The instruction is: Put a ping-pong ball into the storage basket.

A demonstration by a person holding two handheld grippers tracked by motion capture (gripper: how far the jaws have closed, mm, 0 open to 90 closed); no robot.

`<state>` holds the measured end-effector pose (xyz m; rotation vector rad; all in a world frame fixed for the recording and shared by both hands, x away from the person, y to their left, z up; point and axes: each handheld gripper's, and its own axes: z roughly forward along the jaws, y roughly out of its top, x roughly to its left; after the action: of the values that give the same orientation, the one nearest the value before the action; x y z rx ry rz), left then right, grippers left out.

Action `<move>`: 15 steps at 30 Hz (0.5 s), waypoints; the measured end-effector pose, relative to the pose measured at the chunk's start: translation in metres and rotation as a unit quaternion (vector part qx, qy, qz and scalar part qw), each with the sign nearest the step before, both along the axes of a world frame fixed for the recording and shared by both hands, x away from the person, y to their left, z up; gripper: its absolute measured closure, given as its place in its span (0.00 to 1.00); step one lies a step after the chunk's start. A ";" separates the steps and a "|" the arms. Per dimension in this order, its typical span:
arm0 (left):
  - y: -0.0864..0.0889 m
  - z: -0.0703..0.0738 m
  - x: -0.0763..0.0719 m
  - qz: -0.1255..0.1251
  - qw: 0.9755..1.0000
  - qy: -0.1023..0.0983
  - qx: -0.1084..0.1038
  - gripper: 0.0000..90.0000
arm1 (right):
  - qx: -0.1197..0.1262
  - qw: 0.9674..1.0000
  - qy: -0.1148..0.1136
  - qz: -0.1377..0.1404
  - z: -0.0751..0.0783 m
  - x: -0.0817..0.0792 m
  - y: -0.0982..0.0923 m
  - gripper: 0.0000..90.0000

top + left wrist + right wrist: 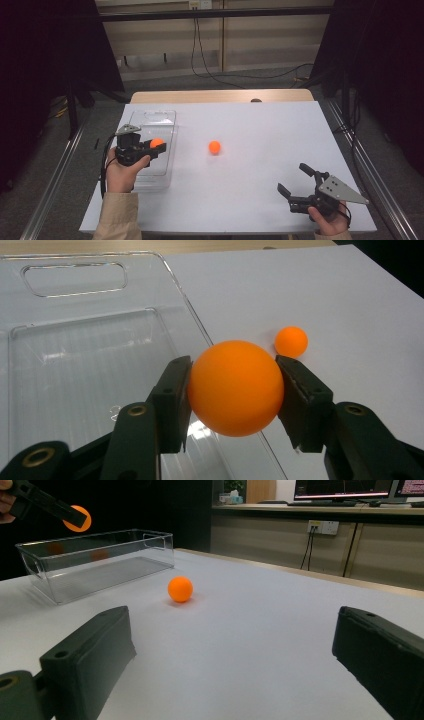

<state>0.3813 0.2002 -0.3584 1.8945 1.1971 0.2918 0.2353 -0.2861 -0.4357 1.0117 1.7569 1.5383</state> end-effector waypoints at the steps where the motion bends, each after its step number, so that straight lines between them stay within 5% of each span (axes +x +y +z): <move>1: 0.000 0.000 0.000 0.001 1.000 0.000 0.002 0.57 | 0.000 1.000 0.000 0.000 0.000 0.000 0.000 0.03; 15: 0.003 -0.004 0.001 0.007 1.000 0.002 0.008 0.57 | 0.000 1.000 -0.001 0.001 0.000 0.000 0.000 0.03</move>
<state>0.3825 0.2034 -0.3620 1.9019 1.2154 0.3067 0.2352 -0.2860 -0.4356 1.0082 1.7578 1.5399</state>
